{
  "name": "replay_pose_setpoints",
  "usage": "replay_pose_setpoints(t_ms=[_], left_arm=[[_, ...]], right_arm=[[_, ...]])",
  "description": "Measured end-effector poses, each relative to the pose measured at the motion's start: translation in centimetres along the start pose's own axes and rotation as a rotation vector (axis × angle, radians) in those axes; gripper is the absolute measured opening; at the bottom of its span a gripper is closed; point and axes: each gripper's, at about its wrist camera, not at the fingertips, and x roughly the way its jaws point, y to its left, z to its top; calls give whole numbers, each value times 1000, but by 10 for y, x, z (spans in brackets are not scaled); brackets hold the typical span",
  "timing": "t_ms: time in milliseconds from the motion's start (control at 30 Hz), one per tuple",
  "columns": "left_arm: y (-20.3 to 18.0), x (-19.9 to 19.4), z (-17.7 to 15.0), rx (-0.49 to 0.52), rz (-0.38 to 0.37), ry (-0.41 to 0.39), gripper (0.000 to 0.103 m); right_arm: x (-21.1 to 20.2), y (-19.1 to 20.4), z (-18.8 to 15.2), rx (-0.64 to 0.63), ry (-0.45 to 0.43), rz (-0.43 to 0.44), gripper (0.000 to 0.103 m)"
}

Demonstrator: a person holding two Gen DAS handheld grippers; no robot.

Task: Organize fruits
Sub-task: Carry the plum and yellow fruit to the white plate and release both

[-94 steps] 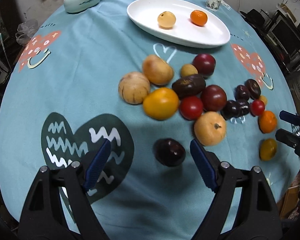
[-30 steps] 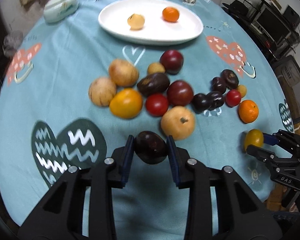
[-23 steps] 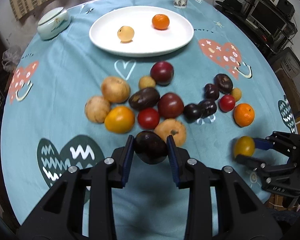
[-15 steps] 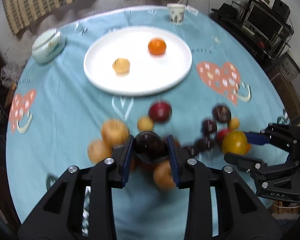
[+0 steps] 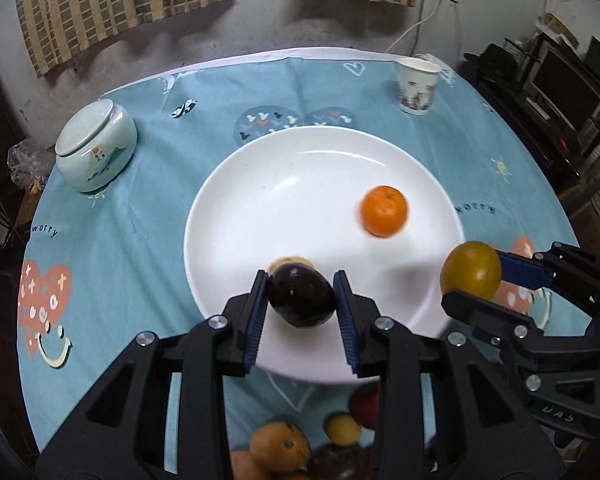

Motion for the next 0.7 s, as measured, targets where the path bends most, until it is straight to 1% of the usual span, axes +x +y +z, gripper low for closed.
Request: replay_pose_setpoints(t_ms=[133, 167, 200, 233, 267, 300, 367, 467, 533, 567, 633, 700], left_arm=[[12, 23, 10, -27, 4, 35, 34], [14, 25, 11, -34, 2, 36, 35], [15, 29, 14, -39, -15, 44, 49], [14, 30, 14, -43, -10, 42, 57], [14, 29, 15, -48, 8, 27, 63], [14, 28, 15, -47, 7, 22, 63], [15, 26, 15, -51, -6, 25, 63], [21, 17, 10, -72, 1, 19, 63], [27, 6, 1, -87, 3, 4, 68], [30, -1, -5, -94, 5, -4, 73], [38, -17, -24, -109, -1, -19, 74], [50, -31, -48, -139, -2, -16, 76]], right_arm=[[36, -6, 9, -22, 73, -42, 42], [44, -6, 10, -32, 87, -69, 42], [49, -5, 10, -51, 95, -95, 44], [54, -5, 11, -70, 104, -120, 47], [55, -5, 12, -75, 99, -133, 64], [53, -6, 12, -73, 84, -129, 68], [45, -9, 13, -66, 65, -121, 68], [27, -18, 8, -34, 45, -113, 67], [12, -24, -1, -4, 45, -108, 67], [4, -26, -10, 13, 47, -101, 68], [-9, -25, -29, 29, 64, -70, 68], [-15, -10, -54, -1, 104, -39, 68]])
